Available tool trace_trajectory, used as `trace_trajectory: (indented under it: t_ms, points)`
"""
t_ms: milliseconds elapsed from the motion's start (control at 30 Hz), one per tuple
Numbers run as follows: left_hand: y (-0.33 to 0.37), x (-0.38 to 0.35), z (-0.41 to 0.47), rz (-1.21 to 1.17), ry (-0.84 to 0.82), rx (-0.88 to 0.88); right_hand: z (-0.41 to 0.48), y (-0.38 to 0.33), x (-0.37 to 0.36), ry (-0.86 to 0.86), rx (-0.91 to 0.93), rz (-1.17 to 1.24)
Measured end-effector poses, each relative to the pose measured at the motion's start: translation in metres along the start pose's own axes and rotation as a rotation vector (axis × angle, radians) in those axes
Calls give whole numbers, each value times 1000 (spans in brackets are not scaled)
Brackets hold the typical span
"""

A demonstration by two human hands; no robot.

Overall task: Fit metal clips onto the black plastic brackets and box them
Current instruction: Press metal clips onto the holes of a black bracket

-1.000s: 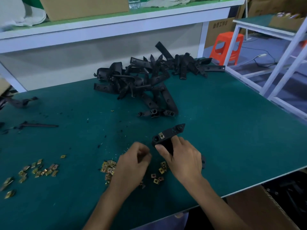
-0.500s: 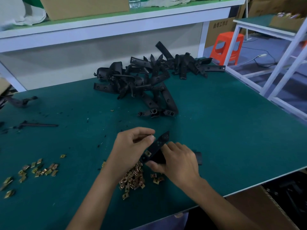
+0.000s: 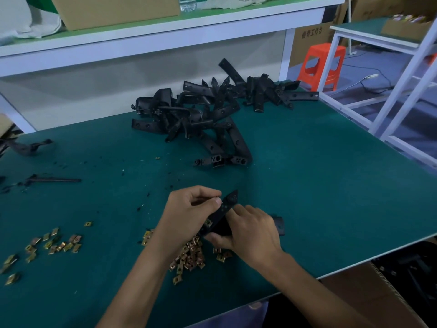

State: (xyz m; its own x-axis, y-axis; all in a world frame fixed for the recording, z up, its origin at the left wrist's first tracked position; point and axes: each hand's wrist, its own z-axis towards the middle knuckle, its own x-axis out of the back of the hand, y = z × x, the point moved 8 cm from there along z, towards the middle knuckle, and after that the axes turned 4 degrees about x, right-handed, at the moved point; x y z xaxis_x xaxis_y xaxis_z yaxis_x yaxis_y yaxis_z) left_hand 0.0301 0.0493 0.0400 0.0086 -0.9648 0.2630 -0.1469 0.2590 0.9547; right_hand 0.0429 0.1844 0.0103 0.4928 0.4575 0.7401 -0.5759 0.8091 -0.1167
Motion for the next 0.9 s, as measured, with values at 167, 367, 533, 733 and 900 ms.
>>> trace_trajectory:
  t_ms: [167,367,533,733,900]
  points:
    - [-4,-11,-8,87,82,-29,-1,2,1,-3,-27,-1]
    - [-6,-17,-13,174,84,-47,-1,6,4,-17,-60,-20]
    - [1,-24,-17,244,157,-84,0,10,5,-38,-145,-4]
    - [1,-21,-17,351,131,-136,0,10,4,-49,-139,-24]
    - [-4,-28,-19,431,13,-193,-3,18,0,-60,-210,-29]
